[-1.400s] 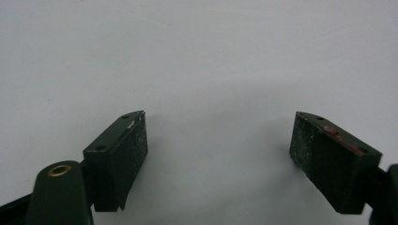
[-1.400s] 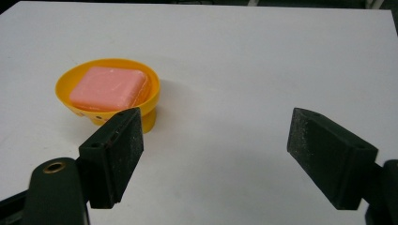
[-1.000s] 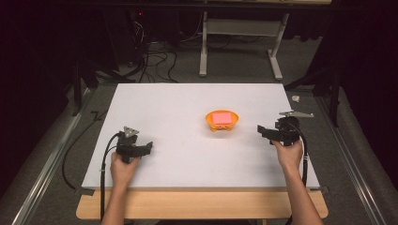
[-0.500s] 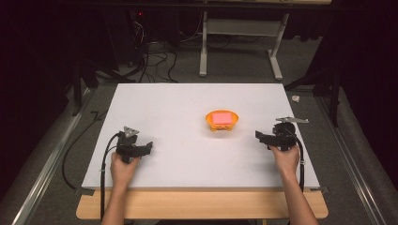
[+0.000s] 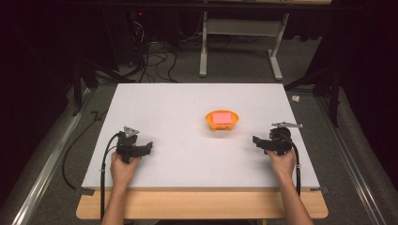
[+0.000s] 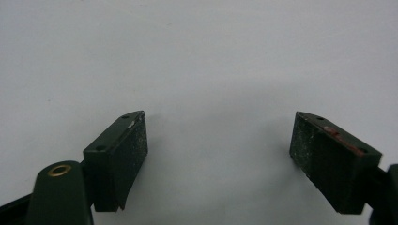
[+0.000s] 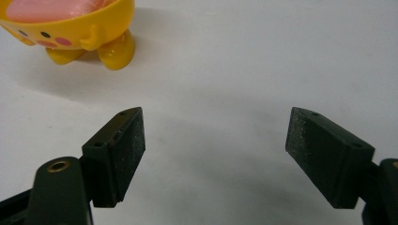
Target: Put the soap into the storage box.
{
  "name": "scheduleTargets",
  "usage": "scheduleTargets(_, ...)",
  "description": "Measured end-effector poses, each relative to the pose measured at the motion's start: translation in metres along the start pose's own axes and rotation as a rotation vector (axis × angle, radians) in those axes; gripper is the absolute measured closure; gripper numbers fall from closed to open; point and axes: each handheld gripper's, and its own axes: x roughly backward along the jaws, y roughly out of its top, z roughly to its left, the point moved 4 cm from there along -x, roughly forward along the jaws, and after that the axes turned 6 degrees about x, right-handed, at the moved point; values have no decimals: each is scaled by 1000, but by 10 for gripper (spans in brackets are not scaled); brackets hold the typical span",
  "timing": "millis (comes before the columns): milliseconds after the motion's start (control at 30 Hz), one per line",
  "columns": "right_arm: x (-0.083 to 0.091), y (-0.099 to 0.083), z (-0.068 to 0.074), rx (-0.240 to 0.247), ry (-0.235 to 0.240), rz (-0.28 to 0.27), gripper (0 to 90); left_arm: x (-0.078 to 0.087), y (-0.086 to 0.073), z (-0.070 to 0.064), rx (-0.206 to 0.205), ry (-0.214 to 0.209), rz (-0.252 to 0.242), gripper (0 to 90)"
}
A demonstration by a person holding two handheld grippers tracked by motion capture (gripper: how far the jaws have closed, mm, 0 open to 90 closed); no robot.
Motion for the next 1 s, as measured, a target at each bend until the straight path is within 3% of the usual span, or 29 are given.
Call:
scheduleTargets(667, -13, -13, 5, 39, -29, 23, 208, 0, 0, 0, -1, 1, 0, 198)
scheduleTargets(1000, -18, -19, 12, 141, -109, 27, 199, 0, 0, 0, -2, 1, 1, 199)
